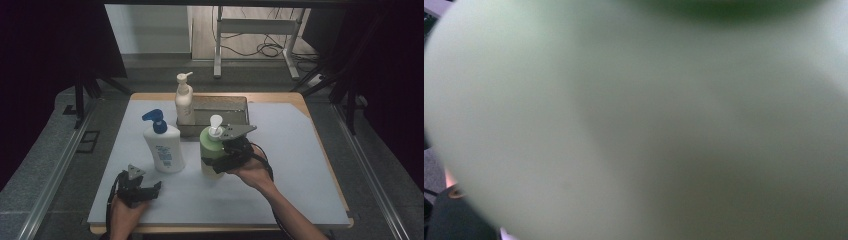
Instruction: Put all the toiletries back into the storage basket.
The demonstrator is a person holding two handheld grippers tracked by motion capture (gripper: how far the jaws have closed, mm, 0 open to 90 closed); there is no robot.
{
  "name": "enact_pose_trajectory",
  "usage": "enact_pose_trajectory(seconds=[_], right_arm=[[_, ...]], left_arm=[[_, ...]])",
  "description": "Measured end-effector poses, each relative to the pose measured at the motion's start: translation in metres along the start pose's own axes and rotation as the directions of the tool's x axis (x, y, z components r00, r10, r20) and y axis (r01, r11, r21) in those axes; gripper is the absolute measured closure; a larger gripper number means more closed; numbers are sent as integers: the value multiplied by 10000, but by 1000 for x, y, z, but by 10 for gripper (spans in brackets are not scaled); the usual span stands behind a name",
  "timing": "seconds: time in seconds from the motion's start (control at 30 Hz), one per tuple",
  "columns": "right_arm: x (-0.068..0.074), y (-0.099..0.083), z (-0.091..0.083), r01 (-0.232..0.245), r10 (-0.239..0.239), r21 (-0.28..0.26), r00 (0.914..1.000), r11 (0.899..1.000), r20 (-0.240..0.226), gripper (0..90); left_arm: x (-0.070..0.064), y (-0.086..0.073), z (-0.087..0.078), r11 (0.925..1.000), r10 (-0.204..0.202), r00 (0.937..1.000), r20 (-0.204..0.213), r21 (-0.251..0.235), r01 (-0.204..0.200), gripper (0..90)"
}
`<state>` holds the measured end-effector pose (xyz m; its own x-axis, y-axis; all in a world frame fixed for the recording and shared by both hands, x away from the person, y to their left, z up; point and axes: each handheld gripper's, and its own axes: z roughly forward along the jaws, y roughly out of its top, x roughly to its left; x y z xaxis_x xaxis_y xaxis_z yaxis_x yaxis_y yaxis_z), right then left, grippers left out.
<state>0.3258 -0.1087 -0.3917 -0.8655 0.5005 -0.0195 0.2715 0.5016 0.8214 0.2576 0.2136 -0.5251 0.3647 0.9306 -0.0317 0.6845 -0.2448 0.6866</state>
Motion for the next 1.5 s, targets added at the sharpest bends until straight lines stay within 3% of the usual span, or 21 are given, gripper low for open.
enact_pose_trajectory(seconds=[1.13,1.5], right_arm=[[-30,17,3,-425,430,-96,9974,9990,576,118],[-39,30,2,-510,528,-246,9954,9984,794,118]], left_arm=[[0,0,0,10000,-4,10000,2,-13,4,123],[0,0,0,10000,-4,10000,6,-10,4,123]])
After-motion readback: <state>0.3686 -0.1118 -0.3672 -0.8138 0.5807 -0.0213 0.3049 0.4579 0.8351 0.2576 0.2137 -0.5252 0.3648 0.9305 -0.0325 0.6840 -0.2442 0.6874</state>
